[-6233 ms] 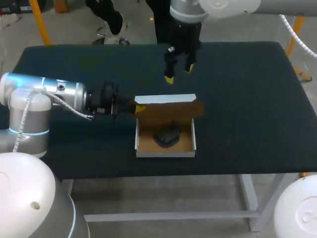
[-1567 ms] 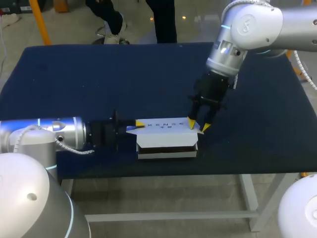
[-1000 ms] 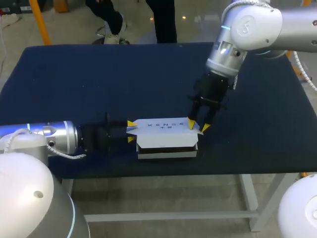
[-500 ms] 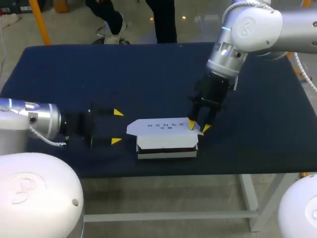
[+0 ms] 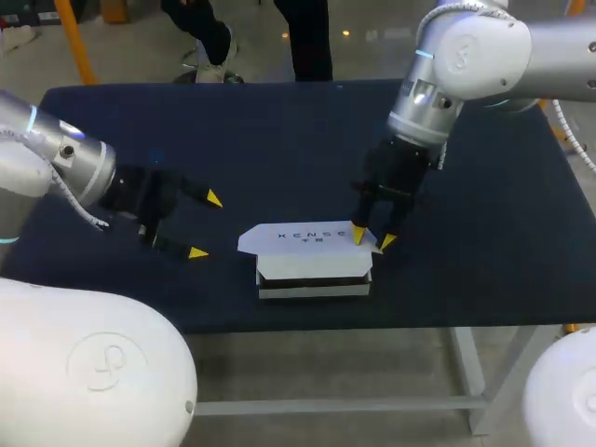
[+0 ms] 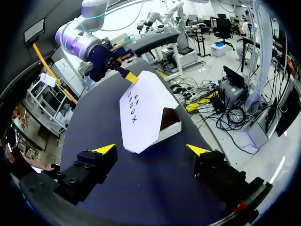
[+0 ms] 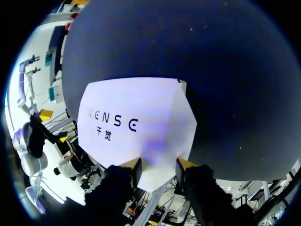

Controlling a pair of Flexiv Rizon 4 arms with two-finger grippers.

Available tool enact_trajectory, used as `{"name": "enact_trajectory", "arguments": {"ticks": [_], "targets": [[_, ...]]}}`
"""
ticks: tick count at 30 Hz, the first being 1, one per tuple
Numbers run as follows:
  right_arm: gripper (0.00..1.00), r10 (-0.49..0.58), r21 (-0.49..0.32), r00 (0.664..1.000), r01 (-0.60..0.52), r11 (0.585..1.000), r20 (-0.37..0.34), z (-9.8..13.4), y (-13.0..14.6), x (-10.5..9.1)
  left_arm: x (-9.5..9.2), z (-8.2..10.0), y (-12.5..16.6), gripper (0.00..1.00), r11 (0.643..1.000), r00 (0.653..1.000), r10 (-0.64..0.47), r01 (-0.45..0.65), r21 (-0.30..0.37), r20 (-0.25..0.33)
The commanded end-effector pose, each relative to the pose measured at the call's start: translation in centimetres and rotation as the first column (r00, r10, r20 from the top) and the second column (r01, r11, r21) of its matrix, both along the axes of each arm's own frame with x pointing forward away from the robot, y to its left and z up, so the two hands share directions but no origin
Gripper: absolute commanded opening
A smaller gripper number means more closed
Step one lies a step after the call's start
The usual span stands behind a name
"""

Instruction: Assemble the packaging by folding the flat box into shape, placing the metal phone stand inside, and closing the box properly

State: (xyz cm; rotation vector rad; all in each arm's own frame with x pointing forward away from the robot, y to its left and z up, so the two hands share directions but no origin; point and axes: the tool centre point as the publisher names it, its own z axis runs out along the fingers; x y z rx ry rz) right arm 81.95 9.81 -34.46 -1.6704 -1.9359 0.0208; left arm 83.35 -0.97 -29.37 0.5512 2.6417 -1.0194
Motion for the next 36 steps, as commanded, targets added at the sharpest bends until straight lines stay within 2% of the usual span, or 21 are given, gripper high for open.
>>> {"name": "enact_trajectory", "arguments": {"ticks": [1,6,7,9,10,11,12,15,16,17,18,30,31,32,34,35,36], "targets": [[0.52,0.0,0.003,1.0,0.0,1.0,-0.004,-0.4,0.1,0.1,0.2,0.5,0.0,1.0,0.988,0.982,-0.114,0.129,0.091,-0.151],[0.51,0.0,0.004,1.0,0.0,1.0,-0.01,-0.7,0.3,0.1,0.2,0.5,0.0,1.0,0.988,0.982,-0.114,0.129,0.091,-0.151],[0.51,-0.001,0.003,1.0,0.001,1.0,-0.011,-0.7,0.2,0.1,0.3,0.4,-0.4,1.0,0.991,0.983,-0.078,0.094,0.091,-0.168],[0.5,-0.002,0.002,1.0,0.002,1.0,-0.012,-0.8,0.2,0.1,0.6,0.7,-1.0,1.0,0.996,0.971,0.004,0.017,0.086,-0.241],[0.5,-0.002,0.002,1.0,0.002,1.0,-0.012,-0.8,0.1,0.1,0.8,0.9,-1.3,1.0,0.995,0.957,0.045,-0.017,0.1,-0.287],[0.5,-0.003,0.002,1.0,0.003,1.0,-0.012,-0.8,0.1,0.1,0.9,1.1,-1.4,1.0,0.993,0.948,0.085,-0.053,0.109,-0.305],[0.5,-0.004,0.002,1.0,0.004,1.0,-0.012,-0.8,0.1,0.1,1.3,1.4,-1.7,1.0,0.982,0.925,0.17,-0.131,0.135,-0.34],[0.5,-0.007,0.001,1.0,0.007,1.0,-0.011,-0.8,0.1,0.1,1.2,2.1,-2.0,1.0,0.939,0.864,0.332,-0.266,0.217,-0.379],[0.5,-0.008,0.001,1.0,0.008,1.0,-0.011,-0.9,0.1,0.1,1.3,2.1,-2.2,1.0,0.885,0.825,0.455,-0.377,0.275,-0.334],[0.51,-0.009,0.001,1.0,0.009,1.0,-0.01,-0.9,0.0,0.1,1.7,1.9,-2.5,1.0,0.772,0.742,0.625,-0.54,0.336,-0.242],[0.51,-0.01,0.0,1.0,0.01,1.0,-0.01,-0.9,0.0,0.1,2.4,1.5,-2.4,1.0,0.63,0.636,0.762,-0.682,0.371,-0.124],[0.5,-0.02,0.006,1.0,0.02,1.0,-0.006,-1.0,-0.2,0.1,2.4,1.5,-2.4,1.0,0.63,0.636,0.762,-0.682,0.371,-0.124],[0.5,-0.02,0.006,1.0,0.02,1.0,-0.006,-1.0,-0.2,0.1,2.9,1.5,-2.8,1.0,0.587,0.578,0.8,-0.701,0.405,-0.159],[0.5,-0.021,0.006,1.0,0.021,1.0,-0.006,-1.0,-0.3,0.1,3.3,1.6,-3.2,1.0,0.528,0.502,0.845,-0.726,0.441,-0.184],[0.5,-0.024,0.005,1.0,0.024,1.0,-0.005,-1.0,-0.3,0.1,3.6,1.5,-3.7,1.0,0.413,0.378,0.909,-0.765,0.494,-0.174],[0.5,-0.025,0.005,1.0,0.025,1.0,-0.005,-1.0,-0.4,0.1,3.7,1.6,-3.9,1.0,0.348,0.297,0.937,-0.776,0.526,-0.183],[0.5,-0.026,0.004,1.0,0.026,1.0,-0.006,-1.1,-0.4,0.1,3.6,1.6,-4.2,1.0,0.302,0.244,0.953,-0.779,0.549,-0.178]]}}
